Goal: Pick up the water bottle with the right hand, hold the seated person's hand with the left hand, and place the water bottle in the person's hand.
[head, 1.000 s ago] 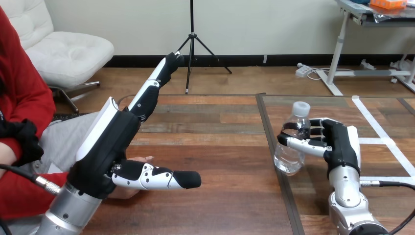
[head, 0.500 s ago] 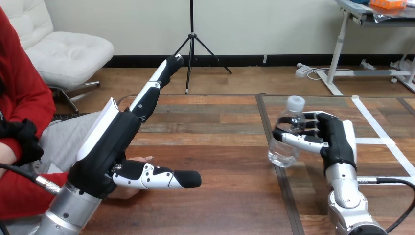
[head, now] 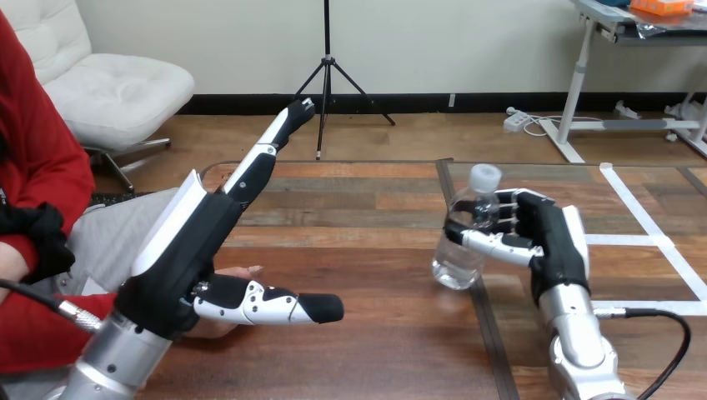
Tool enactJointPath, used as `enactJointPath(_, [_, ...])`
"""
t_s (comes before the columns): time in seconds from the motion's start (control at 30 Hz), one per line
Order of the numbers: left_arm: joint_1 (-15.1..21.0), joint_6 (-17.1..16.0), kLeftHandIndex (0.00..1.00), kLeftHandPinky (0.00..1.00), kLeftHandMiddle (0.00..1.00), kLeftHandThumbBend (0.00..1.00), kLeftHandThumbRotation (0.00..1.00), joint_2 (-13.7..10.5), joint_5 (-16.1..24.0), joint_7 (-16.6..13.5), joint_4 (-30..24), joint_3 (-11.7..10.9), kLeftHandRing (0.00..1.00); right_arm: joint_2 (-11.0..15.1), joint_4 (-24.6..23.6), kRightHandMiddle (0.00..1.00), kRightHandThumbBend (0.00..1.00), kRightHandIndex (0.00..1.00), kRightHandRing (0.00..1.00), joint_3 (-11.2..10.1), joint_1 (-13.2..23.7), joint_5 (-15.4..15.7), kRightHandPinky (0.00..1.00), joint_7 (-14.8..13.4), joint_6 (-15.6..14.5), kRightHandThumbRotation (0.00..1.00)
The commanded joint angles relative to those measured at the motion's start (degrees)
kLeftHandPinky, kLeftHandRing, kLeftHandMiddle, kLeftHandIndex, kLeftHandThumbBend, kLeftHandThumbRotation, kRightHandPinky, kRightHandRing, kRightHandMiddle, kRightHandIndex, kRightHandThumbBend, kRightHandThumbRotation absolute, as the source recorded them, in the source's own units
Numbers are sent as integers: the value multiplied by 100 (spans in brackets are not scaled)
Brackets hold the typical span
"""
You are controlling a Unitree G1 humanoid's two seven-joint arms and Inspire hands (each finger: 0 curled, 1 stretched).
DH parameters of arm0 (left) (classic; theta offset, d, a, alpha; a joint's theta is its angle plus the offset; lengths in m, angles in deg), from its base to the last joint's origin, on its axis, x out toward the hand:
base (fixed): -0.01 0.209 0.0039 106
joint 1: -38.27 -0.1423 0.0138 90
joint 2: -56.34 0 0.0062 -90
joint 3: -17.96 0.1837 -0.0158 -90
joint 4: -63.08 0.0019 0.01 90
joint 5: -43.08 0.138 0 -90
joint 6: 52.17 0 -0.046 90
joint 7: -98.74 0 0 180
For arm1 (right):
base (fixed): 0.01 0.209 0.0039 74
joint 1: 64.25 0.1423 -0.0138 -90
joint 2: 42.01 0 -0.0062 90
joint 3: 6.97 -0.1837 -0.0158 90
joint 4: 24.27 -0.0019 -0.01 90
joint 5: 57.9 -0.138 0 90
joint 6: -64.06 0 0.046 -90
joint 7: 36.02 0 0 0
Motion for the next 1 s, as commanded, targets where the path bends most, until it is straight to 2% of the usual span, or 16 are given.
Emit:
enactJointPath(0.0, [73,-33,100,99,100,100,46,-180,-68,-41,-191,-174,100,-54,-490,49,90,50,44,-71,148,-182,39,162,372,0])
enactJointPath(0.17, [37,-31,100,99,100,100,45,-226,-65,-53,-182,-221,100,-107,-594,49,89,50,43,-114,82,-300,38,340,440,0])
enactJointPath(0.57, [-93,49,100,98,100,100,45,-323,31,-144,-301,-388,100,-206,-984,48,88,50,42,-101,-119,-437,37,517,434,0])
enactJointPath(0.77, [-205,219,100,96,100,100,45,-412,127,-155,-460,-511,100,-268,-1246,48,87,49,41,-84,-242,-545,36,682,413,0])
enactJointPath(0.97, [-309,375,99,93,100,100,46,-550,241,-149,-629,-641,100,-292,-1526,47,88,49,41,-21,-397,-512,36,730,406,0])
